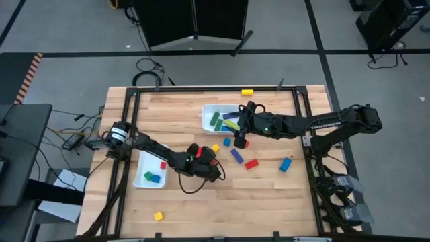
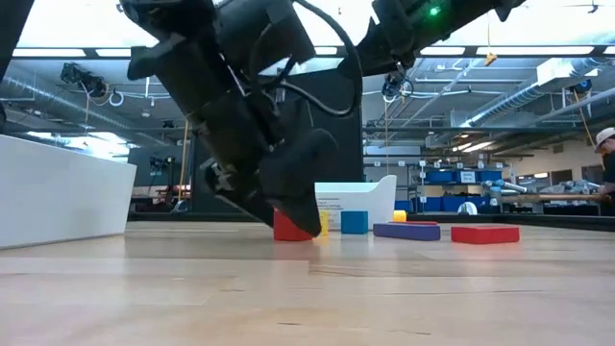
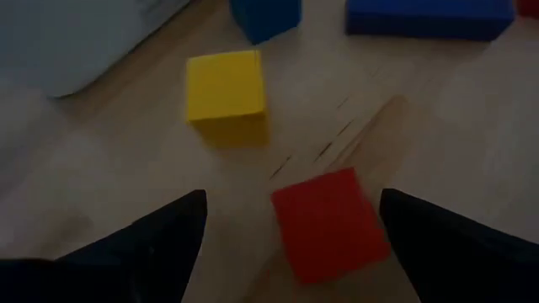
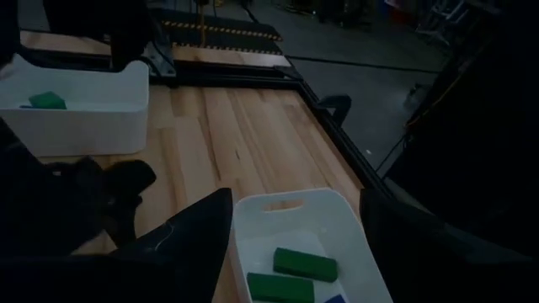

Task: Sort blocks by size
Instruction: Put the square red block into the bottom white bin

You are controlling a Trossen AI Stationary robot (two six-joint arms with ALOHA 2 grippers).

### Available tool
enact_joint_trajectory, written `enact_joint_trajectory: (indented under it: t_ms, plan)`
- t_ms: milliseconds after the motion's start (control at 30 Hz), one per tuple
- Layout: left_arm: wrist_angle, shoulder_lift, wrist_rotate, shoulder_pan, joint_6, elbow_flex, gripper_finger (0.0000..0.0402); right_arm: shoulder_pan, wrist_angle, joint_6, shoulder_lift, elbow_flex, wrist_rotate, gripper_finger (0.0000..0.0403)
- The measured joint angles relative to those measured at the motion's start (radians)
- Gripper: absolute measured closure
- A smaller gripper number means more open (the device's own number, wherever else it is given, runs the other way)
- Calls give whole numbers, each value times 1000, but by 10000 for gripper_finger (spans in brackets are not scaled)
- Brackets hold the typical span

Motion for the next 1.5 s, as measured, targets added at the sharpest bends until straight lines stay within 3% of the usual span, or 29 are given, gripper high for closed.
enact_joint_trajectory:
  t_ms: [133, 233, 333, 533, 567, 733, 967, 1100, 1267, 1367, 1500]
  plan:
    - [43, 22, 13, 2, -13, 1, 48, 6, 9, 1, 1, 1, 0, 131]
    - [48, 31, 3, 0, -33, 2, 76, 12, 4, 0, 0, -1, 7, 131]
    - [50, 32, 2, 1, -33, 2, 124, 20, -5, -2, -2, -1, 22, 131]
    - [47, 33, 0, 2, -34, 2, 260, 46, 1, 0, -2, -1, 22, 135]
    - [41, 31, 0, 2, -36, 2, 266, 53, 1, 1, -2, -1, 22, 135]
    - [-32, -41, -13, -22, -19, -7, 265, 88, 1, -8, -2, -1, 22, 135]
    - [-231, -327, -103, -85, -38, -72, 265, 126, 2, -27, -3, -1, 22, 138]
    - [-411, -520, -110, -125, -219, -155, 265, 157, -1, -26, -3, -1, 22, 142]
    - [-686, -660, -107, -213, -507, -208, 265, 208, 0, -26, 0, 0, 18, 147]
    - [-792, -697, -40, -259, -596, -209, 265, 236, 1, -26, 13, 0, 16, 149]
    - [-836, -708, 105, -287, -601, -208, 265, 258, 2, -26, 45, 0, 14, 149]
